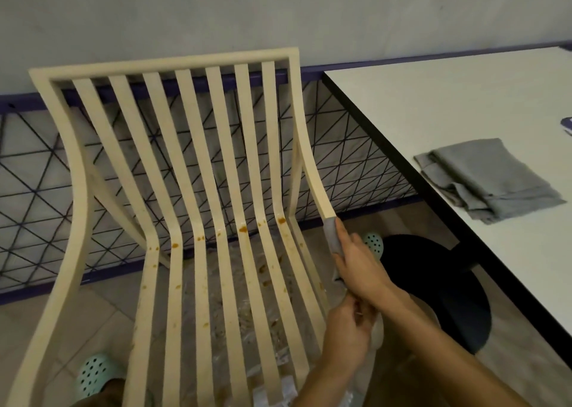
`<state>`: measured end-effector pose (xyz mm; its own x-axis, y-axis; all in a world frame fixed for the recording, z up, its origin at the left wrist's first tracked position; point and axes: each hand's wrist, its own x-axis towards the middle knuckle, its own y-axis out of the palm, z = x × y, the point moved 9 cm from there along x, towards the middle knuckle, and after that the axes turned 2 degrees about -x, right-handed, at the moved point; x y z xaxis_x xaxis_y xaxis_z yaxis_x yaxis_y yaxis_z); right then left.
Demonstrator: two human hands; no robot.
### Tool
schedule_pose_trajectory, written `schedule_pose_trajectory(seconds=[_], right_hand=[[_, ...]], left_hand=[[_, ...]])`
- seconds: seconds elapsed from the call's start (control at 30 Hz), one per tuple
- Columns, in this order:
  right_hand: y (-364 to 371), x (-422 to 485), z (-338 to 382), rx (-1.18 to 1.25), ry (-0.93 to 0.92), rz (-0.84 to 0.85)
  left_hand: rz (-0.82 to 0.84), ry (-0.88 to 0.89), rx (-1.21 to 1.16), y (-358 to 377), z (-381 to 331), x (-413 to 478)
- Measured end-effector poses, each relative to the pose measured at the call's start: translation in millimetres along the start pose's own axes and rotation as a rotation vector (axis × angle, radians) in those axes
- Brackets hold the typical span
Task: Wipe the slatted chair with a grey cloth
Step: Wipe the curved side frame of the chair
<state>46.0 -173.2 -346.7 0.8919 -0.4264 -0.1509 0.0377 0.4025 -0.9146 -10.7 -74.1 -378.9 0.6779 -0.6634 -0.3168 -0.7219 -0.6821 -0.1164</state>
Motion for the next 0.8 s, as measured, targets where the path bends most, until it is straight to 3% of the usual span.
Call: schedule_pose_trajectory(seconds=[0.27, 0.57, 0.8], right_hand=[[1.7, -45.6, -4.7, 0.016, 0.010, -0.167], [-4.6, 0.0, 9.4, -0.108, 0.000, -0.126], [-19.5, 44.4, 32.1, 0.213, -0.077, -0.123]], left_hand=[[0.143, 0.025, 0.093, -32.4, 8.7, 6.2], [-0.098, -0.026, 0.048, -132.9, 2.6, -3.6], [-0.212, 0.018, 0.071, -183.2, -27.2, 4.2]])
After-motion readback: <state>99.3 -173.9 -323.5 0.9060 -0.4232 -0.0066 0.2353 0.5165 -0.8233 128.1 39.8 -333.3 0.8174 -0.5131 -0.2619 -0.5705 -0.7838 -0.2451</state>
